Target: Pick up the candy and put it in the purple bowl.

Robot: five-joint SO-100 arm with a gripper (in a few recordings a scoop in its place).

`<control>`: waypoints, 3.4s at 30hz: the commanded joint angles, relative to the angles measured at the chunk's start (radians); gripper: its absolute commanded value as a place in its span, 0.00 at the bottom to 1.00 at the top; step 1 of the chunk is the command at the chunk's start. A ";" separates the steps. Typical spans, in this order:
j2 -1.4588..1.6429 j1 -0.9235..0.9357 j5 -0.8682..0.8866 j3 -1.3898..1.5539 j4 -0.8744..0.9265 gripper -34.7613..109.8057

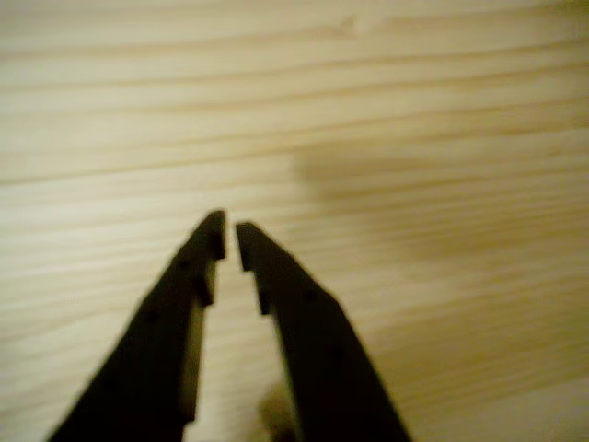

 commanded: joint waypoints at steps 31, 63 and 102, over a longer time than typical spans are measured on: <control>-0.614 -0.100 0.259 -0.845 0.106 0.24; -1.172 -0.815 0.655 -1.218 0.236 0.24; -1.496 -0.847 0.747 -1.112 -0.190 0.24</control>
